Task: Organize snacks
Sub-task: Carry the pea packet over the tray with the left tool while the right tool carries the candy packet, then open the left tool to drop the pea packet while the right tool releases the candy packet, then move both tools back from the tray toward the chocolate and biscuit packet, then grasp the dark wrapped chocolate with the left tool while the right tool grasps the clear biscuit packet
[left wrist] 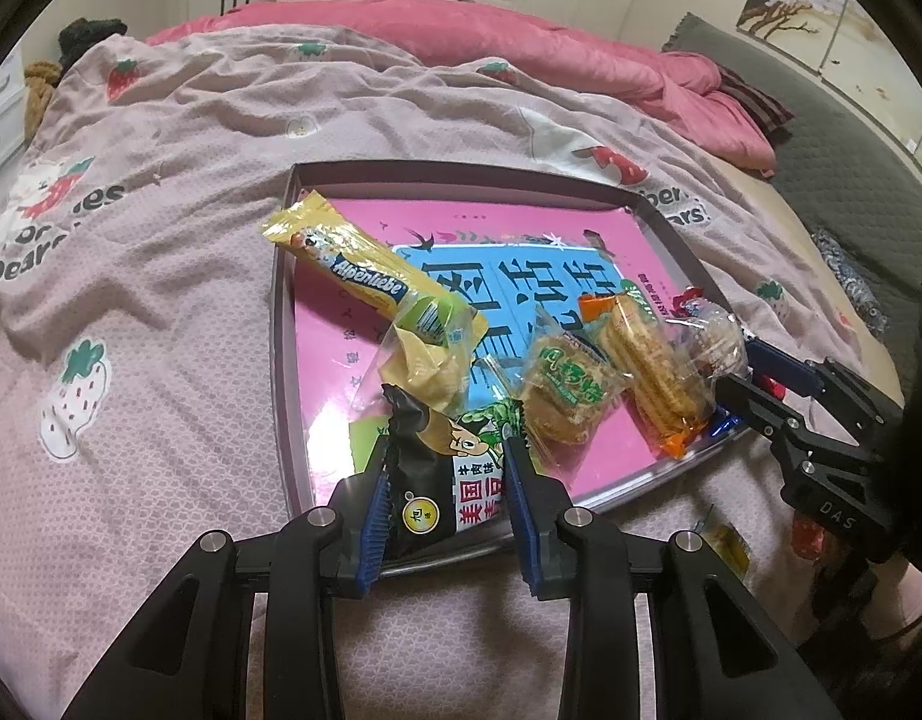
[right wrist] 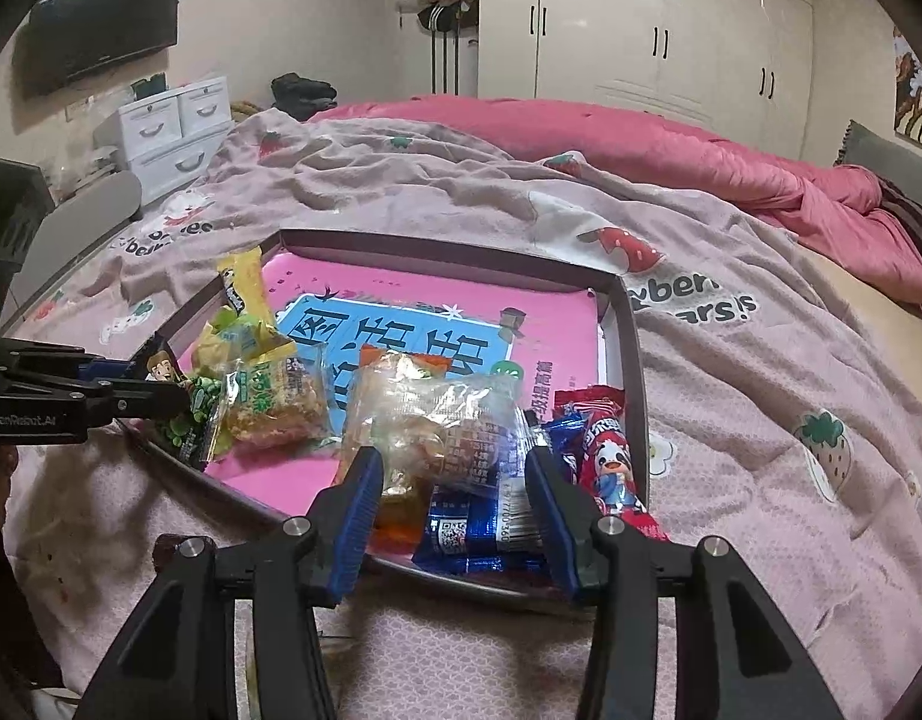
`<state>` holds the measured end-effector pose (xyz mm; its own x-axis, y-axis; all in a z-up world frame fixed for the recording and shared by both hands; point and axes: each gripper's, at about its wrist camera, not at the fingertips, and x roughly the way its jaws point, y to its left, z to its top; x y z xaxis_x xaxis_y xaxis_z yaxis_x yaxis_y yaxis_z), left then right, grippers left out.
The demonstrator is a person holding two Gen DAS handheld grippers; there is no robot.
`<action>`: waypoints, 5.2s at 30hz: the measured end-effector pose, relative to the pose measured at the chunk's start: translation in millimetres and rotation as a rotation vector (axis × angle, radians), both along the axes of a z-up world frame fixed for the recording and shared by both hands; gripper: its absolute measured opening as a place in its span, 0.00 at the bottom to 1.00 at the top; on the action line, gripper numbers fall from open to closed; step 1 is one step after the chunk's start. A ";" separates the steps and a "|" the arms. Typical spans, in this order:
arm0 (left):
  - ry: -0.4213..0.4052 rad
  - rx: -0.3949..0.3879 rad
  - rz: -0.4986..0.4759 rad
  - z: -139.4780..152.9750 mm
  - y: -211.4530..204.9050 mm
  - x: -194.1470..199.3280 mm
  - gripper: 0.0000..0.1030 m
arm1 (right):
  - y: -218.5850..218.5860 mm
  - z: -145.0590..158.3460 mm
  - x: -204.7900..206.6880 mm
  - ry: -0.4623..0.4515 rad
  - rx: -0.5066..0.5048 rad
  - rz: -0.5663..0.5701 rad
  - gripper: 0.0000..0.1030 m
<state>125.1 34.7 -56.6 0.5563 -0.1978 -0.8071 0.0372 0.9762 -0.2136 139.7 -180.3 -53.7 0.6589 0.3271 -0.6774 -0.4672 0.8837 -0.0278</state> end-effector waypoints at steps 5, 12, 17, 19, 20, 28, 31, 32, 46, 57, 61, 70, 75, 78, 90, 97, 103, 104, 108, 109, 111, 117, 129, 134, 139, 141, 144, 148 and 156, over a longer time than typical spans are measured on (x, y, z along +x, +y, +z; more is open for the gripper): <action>0.001 0.006 -0.003 3.3 -1.5 -1.9 0.35 | -3.0 1.3 -0.9 0.001 0.008 -0.007 0.48; -0.004 0.019 0.003 6.8 -2.1 -4.4 0.42 | -5.4 3.5 -2.4 -0.003 0.014 -0.012 0.48; -0.006 0.022 0.007 8.8 -0.7 -5.5 0.43 | -6.0 5.7 -4.6 -0.008 0.017 -0.013 0.49; -0.006 0.024 0.010 9.4 -0.4 -6.1 0.44 | -7.0 6.6 -5.3 -0.011 0.023 -0.015 0.50; -0.007 0.026 0.011 10.1 -0.3 -6.6 0.45 | -7.1 7.2 -5.6 -0.012 0.026 -0.013 0.50; -0.022 0.025 0.016 16.3 1.5 -10.1 0.47 | -8.1 12.2 -9.3 -0.026 0.040 -0.001 0.54; -0.033 0.021 0.016 20.5 1.3 -12.3 0.48 | -7.6 14.3 -11.4 -0.031 0.045 0.005 0.54; -0.037 0.020 0.015 21.9 1.2 -13.1 0.48 | -7.5 14.7 -11.9 -0.032 0.046 0.006 0.55; -0.065 0.015 -0.004 34.4 -5.0 -25.7 0.53 | -7.3 21.5 -21.7 -0.035 0.078 0.033 0.55; -0.063 0.026 -0.050 37.2 -21.6 -38.1 0.54 | -8.6 25.8 -36.2 -0.015 0.099 0.045 0.57; -0.061 0.031 -0.063 36.8 -27.0 -42.2 0.54 | -6.5 25.9 -41.1 0.001 0.106 0.058 0.58; -0.066 0.052 -0.094 38.5 -37.0 -49.5 0.54 | -2.4 26.4 -51.2 0.004 0.089 0.073 0.59; -0.071 0.058 -0.103 39.7 -39.6 -52.4 0.55 | -2.0 27.5 -55.5 0.006 0.084 0.075 0.59; -0.070 0.060 -0.106 39.3 -40.4 -54.2 0.60 | 0.0 28.8 -58.1 0.003 0.074 0.081 0.59; -0.025 0.058 -0.162 25.6 -53.8 -59.4 0.62 | 11.7 18.2 -71.6 0.034 -0.008 0.102 0.59; -0.007 0.065 -0.188 20.5 -57.5 -60.5 0.62 | 11.9 10.2 -78.1 0.075 -0.035 0.095 0.60; 0.014 0.063 -0.205 16.0 -60.9 -60.9 0.62 | 13.0 2.8 -80.3 0.117 -0.053 0.095 0.60; 0.018 0.064 -0.208 15.1 -61.4 -60.9 0.62 | 13.4 2.2 -80.9 0.120 -0.055 0.096 0.60; 0.034 0.058 -0.218 11.5 -63.2 -60.8 0.62 | 16.0 -0.5 -82.9 0.133 -0.065 0.105 0.59; 0.037 0.058 -0.219 10.7 -63.5 -60.7 0.62 | 16.7 -2.3 -83.1 0.139 -0.071 0.105 0.59; 0.043 0.058 -0.222 8.3 -63.8 -60.2 0.62 | 17.5 -6.1 -82.1 0.153 -0.084 0.102 0.59; 0.070 0.045 -0.224 0.7 -63.3 -57.5 0.62 | 20.1 -17.9 -77.7 0.198 -0.105 0.094 0.60; 0.097 0.050 -0.225 -10.8 -65.8 -52.3 0.62 | 29.8 -40.7 -68.4 0.256 -0.134 0.105 0.57; 0.100 0.052 -0.224 -12.4 -66.2 -50.6 0.62 | 32.2 -43.5 -66.7 0.255 -0.137 0.125 0.51; 0.084 0.051 -0.225 -12.7 -67.2 -49.4 0.62 | 30.6 -41.6 -64.3 0.254 -0.123 0.127 0.44; 0.075 0.047 -0.233 -11.5 -68.1 -48.0 0.55 | 29.7 -41.0 -64.0 0.257 -0.118 0.132 0.43; 0.068 0.044 -0.247 -10.8 -71.0 -47.7 0.32 | 28.7 -39.1 -64.2 0.250 -0.115 0.133 0.41; 0.071 0.051 -0.260 -12.9 -74.7 -46.1 0.22 | 27.2 -35.5 -64.0 0.242 -0.102 0.134 0.38; 0.061 0.015 -0.266 -10.5 -72.5 -45.1 0.20 | 23.2 -29.8 -62.9 0.230 -0.070 0.127 0.37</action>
<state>80.1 -37.8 -67.1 0.4368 -0.3180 -0.8415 0.2799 0.9371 -0.2088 76.8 -157.0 -83.5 0.4417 0.3440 -0.8286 -0.5749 0.8175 0.0329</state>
